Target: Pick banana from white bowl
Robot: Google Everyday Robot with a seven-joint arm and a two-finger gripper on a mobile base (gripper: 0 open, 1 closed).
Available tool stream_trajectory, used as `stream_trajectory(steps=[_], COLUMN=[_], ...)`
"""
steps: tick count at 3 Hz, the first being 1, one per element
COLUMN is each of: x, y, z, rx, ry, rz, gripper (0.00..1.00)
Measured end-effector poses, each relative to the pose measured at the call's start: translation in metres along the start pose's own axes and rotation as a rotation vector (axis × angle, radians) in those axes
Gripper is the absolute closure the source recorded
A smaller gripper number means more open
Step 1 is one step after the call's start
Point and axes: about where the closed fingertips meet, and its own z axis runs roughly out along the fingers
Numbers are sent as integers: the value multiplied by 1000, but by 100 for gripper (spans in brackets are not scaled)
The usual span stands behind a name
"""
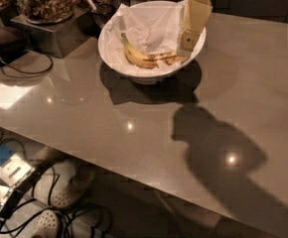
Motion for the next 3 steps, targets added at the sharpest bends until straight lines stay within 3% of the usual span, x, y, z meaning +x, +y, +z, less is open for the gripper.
stream_trajectory(steps=[2, 3], x=[-45, -60], y=[-23, -37], z=[17, 30], rx=[-75, -96], ry=[-110, -149], rz=[-22, 4], gripper=[0, 0])
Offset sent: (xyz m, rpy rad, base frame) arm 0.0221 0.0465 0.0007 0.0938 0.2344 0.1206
